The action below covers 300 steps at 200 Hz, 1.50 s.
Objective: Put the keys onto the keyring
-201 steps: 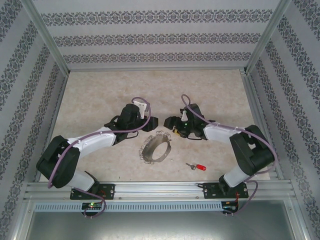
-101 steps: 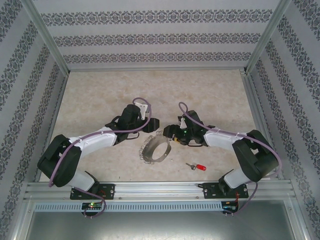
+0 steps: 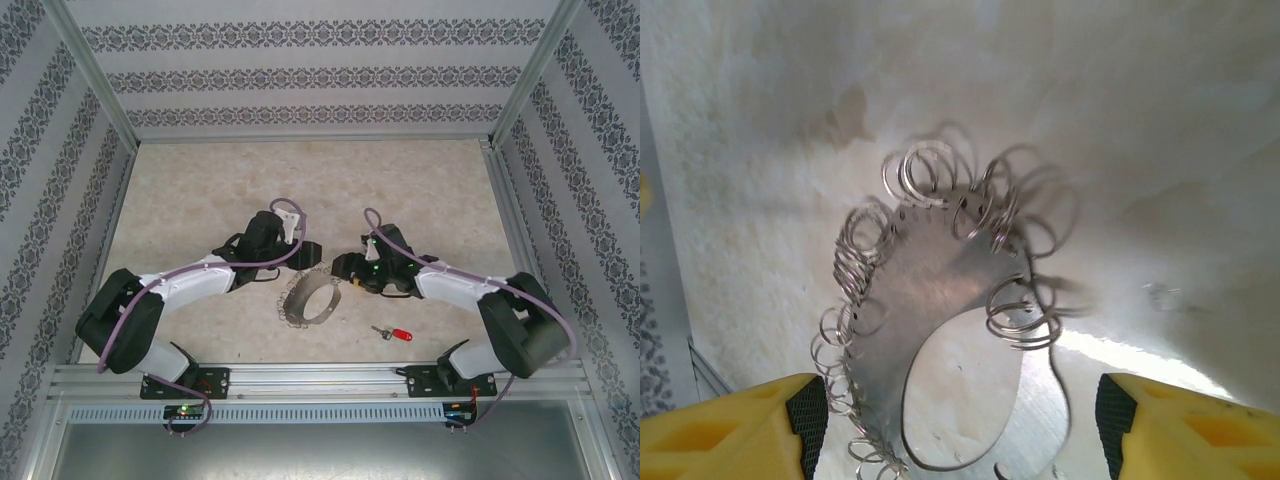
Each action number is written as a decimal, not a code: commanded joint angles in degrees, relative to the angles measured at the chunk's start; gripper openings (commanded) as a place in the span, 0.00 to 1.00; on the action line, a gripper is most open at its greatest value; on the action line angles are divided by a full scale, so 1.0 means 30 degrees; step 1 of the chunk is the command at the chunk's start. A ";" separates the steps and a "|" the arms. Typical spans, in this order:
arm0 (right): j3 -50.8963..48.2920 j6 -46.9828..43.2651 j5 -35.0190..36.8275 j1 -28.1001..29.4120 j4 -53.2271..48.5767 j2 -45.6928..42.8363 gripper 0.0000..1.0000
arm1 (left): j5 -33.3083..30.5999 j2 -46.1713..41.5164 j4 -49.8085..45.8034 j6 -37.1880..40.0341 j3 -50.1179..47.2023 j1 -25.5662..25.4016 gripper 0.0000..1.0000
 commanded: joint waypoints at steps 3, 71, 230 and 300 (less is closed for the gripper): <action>-0.0471 -0.0623 0.0707 -0.1223 -0.0850 -0.1454 0.74 | 0.1282 0.0392 -0.2356 0.2263 0.0464 -0.1167 0.56; -0.0744 -0.1482 0.0091 -0.3771 -0.1520 -0.2695 0.74 | 0.1494 0.3346 -0.2766 0.4914 0.1637 -0.2996 0.35; -0.1914 -0.1705 -0.0640 -0.5223 -0.1239 -0.3730 0.75 | 0.1530 0.5785 -0.2799 0.5040 0.3144 -0.3001 0.33; -0.1806 -0.1658 -0.0621 -0.5206 -0.1282 -0.3671 0.74 | 0.0505 0.5365 -0.1953 0.4849 0.2338 -0.2732 0.33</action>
